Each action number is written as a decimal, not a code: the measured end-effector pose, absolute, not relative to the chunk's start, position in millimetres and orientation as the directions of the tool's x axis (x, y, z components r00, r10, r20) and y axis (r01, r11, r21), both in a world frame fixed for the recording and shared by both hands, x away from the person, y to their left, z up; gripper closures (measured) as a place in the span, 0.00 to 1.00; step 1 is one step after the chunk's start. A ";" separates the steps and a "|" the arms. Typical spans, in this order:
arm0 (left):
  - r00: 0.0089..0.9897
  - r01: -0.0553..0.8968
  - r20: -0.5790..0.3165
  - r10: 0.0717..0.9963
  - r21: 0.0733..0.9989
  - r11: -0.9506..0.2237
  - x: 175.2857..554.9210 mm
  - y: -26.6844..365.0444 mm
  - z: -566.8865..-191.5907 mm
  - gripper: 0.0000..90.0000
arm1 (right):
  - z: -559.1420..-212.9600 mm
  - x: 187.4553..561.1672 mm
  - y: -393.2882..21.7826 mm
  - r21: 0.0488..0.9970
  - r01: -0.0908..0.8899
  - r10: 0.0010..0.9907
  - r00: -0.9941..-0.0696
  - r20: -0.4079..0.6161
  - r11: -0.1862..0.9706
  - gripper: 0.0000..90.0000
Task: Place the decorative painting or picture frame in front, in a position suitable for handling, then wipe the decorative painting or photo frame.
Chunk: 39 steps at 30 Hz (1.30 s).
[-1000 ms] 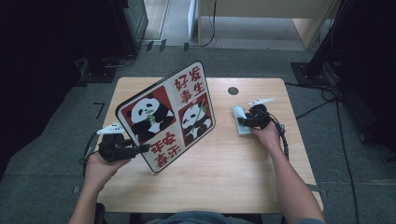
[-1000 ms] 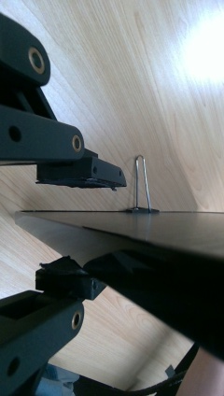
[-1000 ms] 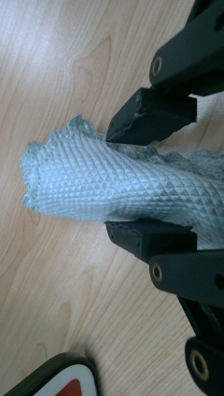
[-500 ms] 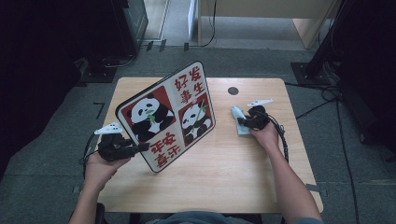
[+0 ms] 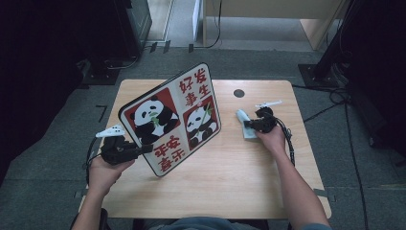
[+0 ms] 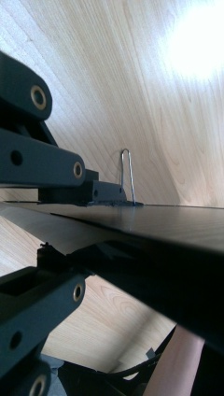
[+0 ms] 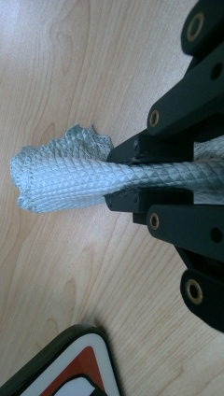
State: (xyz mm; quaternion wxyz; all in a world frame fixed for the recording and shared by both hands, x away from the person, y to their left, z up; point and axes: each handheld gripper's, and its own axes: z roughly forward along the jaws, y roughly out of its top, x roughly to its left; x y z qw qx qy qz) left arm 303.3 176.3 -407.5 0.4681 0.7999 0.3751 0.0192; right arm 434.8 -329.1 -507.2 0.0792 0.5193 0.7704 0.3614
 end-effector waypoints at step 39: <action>0.730 0.570 -0.307 0.611 0.765 -0.298 301.9 175.4 -406.0 0.88 | -449.9 421.0 -312.6 0.719 0.630 0.734 -0.631 0.253 0.293 0.89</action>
